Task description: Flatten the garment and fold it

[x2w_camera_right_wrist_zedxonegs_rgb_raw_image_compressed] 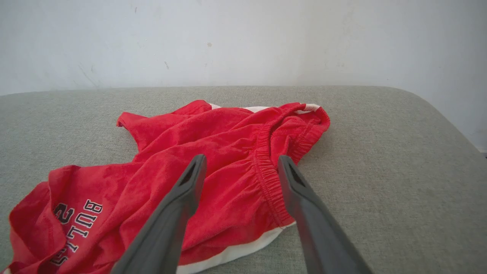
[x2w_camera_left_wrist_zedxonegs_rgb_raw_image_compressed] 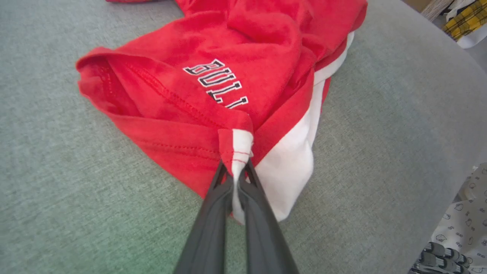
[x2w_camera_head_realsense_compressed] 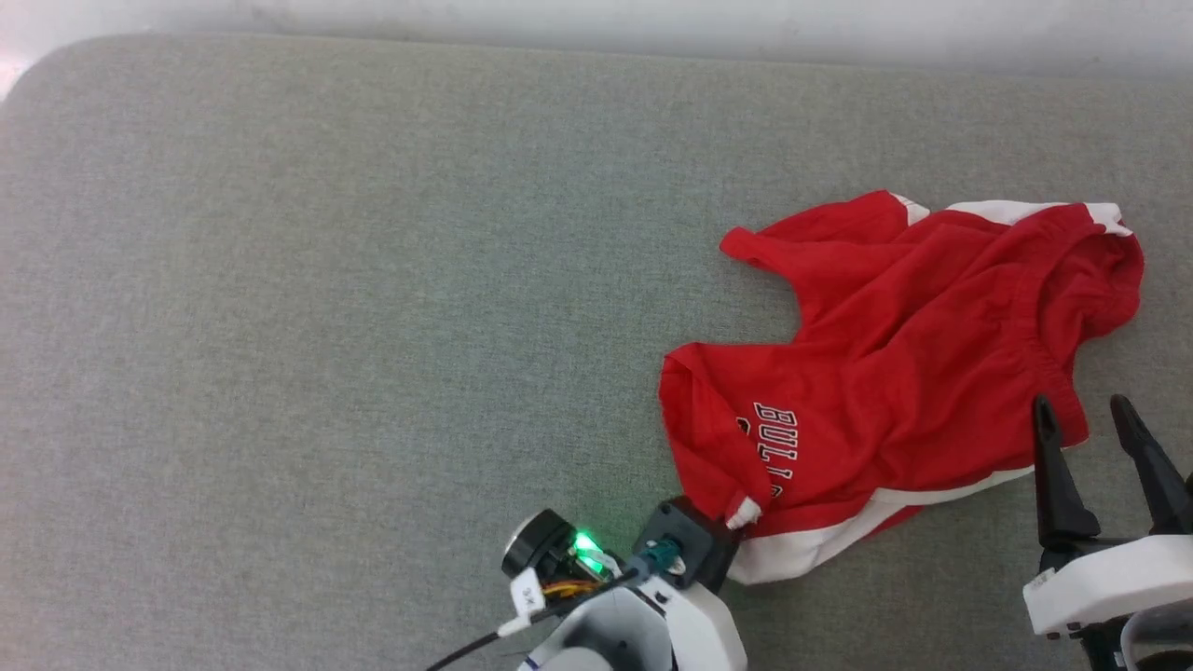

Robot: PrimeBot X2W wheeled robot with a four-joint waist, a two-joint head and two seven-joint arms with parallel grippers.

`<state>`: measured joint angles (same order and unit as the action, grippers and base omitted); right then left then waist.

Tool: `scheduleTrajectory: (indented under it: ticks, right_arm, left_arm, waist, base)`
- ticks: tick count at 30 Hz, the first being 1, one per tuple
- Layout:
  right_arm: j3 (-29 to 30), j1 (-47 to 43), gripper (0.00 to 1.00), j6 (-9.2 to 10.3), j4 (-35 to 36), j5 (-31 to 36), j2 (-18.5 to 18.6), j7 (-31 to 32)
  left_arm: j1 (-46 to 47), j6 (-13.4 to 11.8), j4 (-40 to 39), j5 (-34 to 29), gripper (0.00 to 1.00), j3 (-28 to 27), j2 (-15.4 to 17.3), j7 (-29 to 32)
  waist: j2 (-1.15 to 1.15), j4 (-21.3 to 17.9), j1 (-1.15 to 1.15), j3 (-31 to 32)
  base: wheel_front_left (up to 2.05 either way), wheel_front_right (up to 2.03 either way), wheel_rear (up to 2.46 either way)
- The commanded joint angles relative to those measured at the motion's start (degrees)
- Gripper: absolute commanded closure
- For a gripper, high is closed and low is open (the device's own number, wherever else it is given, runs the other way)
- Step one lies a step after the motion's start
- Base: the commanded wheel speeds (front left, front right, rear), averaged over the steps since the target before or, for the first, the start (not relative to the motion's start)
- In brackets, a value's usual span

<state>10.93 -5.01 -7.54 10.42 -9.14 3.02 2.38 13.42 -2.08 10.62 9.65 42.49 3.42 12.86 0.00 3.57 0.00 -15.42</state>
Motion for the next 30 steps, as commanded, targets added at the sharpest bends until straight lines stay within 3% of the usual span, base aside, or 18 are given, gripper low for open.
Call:
scheduleTrajectory:
  ticks: [1,8,15,16,18,19,30]
  right_arm:
    - [0.11,0.38,0.00,0.05,0.38,0.18,-0.14,0.13]
    - [0.37,-0.39,0.00,0.05,0.28,-0.35,-0.14,0.22]
    - [0.84,-1.17,0.00,0.05,-0.44,-0.74,-0.14,0.23]
    - [0.98,-1.26,0.00,0.05,-0.48,-0.72,-0.14,0.30]
    - [1.17,-1.39,0.00,0.05,-0.52,-0.68,-0.14,0.48]
    - [1.15,-1.43,0.00,0.05,-0.65,-0.63,-0.14,0.66]
    - [0.08,-1.32,0.00,0.05,-1.00,-0.74,-0.14,1.66]
  left_arm:
    - [0.89,-0.62,-0.70,1.23,1.00,-0.86,-0.13,-1.44]
    - [-1.64,-5.91,-8.05,7.86,1.00,-9.58,-0.06,-10.05]
    - [-11.32,-10.08,-12.97,11.41,1.00,-16.22,3.99,-12.59]
    - [-12.90,-10.30,-13.39,11.95,0.92,-16.38,4.27,-12.39]
    - [-15.79,-10.84,-13.94,13.65,0.60,-16.89,4.12,-12.02]
    - [-16.86,-11.12,-14.01,14.42,0.00,-17.25,3.92,-12.15]
    - [-15.05,-11.85,-16.02,16.75,0.00,-19.75,2.95,-15.07]
  waist:
    - [0.00,0.20,0.00,0.40]
    - [0.00,0.65,0.00,1.39]
    - [0.00,1.51,0.00,1.75]
    - [0.00,1.82,0.00,1.74]
    - [0.00,2.38,0.00,1.74]
    - [0.00,2.67,0.00,1.75]
    - [0.00,3.59,0.00,2.27]
  base:
    - [0.00,0.00,0.00]
    - [0.00,0.00,0.00]
    - [0.00,0.00,0.00]
    - [0.00,0.00,0.00]
    - [0.00,0.00,0.00]
    - [0.00,0.00,0.00]
    - [0.00,0.00,0.00]
